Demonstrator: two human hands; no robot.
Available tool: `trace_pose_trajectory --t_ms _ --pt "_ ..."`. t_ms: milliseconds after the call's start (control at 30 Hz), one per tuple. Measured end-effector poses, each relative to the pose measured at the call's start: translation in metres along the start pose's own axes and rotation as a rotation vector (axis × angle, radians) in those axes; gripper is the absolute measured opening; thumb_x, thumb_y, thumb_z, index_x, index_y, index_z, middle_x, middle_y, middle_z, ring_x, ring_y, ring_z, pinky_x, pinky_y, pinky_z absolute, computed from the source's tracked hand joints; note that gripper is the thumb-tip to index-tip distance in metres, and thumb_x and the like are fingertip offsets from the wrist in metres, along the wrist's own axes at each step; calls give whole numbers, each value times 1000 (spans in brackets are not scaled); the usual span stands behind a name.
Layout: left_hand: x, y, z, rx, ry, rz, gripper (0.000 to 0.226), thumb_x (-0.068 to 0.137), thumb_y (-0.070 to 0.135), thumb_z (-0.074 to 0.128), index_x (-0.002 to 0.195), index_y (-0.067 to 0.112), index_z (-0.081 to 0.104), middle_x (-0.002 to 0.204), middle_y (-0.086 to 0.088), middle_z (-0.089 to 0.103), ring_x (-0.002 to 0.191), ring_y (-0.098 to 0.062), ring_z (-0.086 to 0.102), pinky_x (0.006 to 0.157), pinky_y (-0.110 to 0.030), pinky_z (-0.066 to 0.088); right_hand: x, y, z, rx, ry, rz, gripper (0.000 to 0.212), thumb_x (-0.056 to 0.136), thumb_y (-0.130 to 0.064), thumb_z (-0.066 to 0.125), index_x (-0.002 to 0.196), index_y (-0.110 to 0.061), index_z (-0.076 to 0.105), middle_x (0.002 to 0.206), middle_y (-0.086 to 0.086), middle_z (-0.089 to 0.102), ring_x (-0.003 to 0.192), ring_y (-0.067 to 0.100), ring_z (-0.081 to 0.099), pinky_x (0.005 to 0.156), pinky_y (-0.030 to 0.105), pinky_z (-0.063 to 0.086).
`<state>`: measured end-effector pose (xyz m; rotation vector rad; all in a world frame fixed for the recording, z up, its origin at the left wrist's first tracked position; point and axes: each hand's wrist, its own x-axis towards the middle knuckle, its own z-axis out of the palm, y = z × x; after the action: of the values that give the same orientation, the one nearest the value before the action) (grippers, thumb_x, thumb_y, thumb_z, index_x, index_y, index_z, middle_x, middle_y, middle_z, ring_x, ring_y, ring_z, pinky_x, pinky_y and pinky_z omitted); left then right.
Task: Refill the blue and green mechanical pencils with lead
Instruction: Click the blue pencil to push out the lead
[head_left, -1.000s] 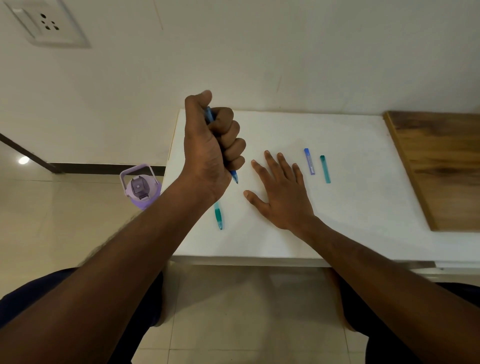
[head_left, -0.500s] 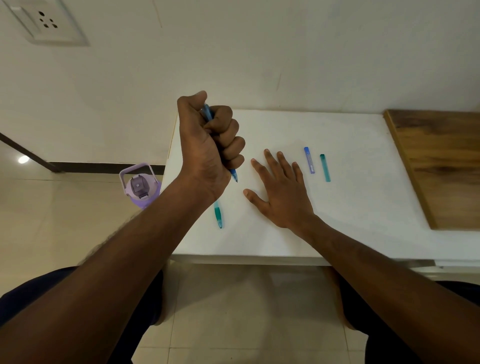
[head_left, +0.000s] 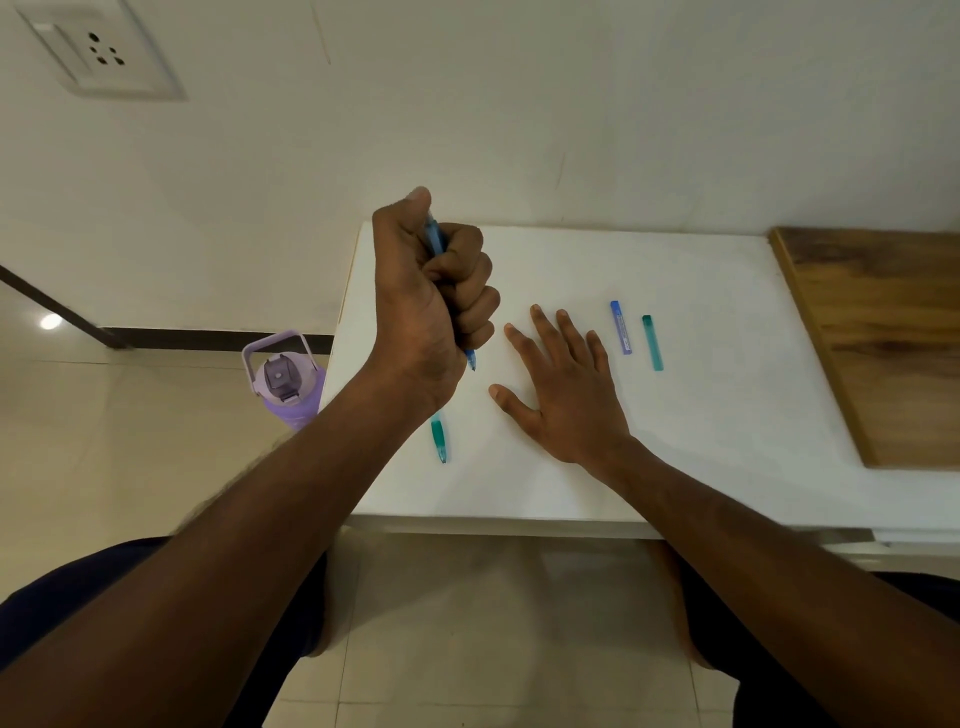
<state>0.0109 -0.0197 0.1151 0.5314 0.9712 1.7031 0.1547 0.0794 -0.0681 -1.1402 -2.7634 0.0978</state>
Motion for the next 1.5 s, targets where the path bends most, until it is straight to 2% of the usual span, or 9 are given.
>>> trace_pose_trajectory --t_ms 400,567,733,867,1000,1133,1300,1433,1500 --pt "0 2 1 54 41 2 67 108 47 22 45 29 34 43 14 26 37 -3 18 39 -15 22 1 0 0 -1 -2 -1 82 96 -83 22 164 -37 22 176 2 13 162 32 14 128 59 17" --pt "0 4 0 14 51 -2 66 105 62 25 49 28 29 45 12 22 39 -5 15 40 -17 18 1 -1 -1 2 -5 -1 83 96 -83 20 164 -36 22 176 2 13 162 31 13 128 59 17" --pt "-1 1 2 92 77 10 69 109 49 24 44 30 35 43 13 26 38 -4 19 40 -17 22 0 -1 -1 8 -12 3 83 96 -83 20 164 -37 21 176 2 12 162 31 12 128 59 17" --pt "1 2 3 74 120 -2 69 105 66 29 47 28 29 44 12 23 39 -5 17 40 -18 21 0 -1 -1 6 -10 3 82 96 -83 21 164 -37 21 176 2 12 162 31 13 128 60 18" --pt "4 -2 3 161 185 -20 69 110 53 32 45 28 30 45 10 23 39 -7 16 41 -20 17 1 0 0 -4 -8 1 82 96 -83 21 164 -37 20 176 2 12 162 31 12 128 59 18" --pt "4 -2 3 159 205 -42 70 104 70 34 47 28 27 46 11 23 40 -8 17 41 -19 21 1 0 0 -1 -12 3 82 96 -83 21 164 -38 19 177 1 11 163 30 11 128 59 16" --pt "7 -4 1 220 212 -25 67 110 51 34 47 28 30 47 10 23 40 -8 16 42 -21 18 1 -1 -1 6 -13 4 83 96 -83 19 165 -37 20 177 1 11 163 31 12 128 59 17" --pt "6 -3 2 181 216 -23 69 106 65 36 48 29 30 48 11 24 40 -8 17 41 -20 20 1 -1 -2 -5 -28 8 83 95 -83 18 165 -37 17 177 1 8 163 30 9 129 58 15" --pt "7 -4 1 207 212 -15 68 109 57 36 47 28 31 47 10 24 40 -8 17 41 -21 19 1 -2 -3 0 -30 8 84 95 -84 17 165 -37 18 177 1 8 163 30 9 129 58 15"
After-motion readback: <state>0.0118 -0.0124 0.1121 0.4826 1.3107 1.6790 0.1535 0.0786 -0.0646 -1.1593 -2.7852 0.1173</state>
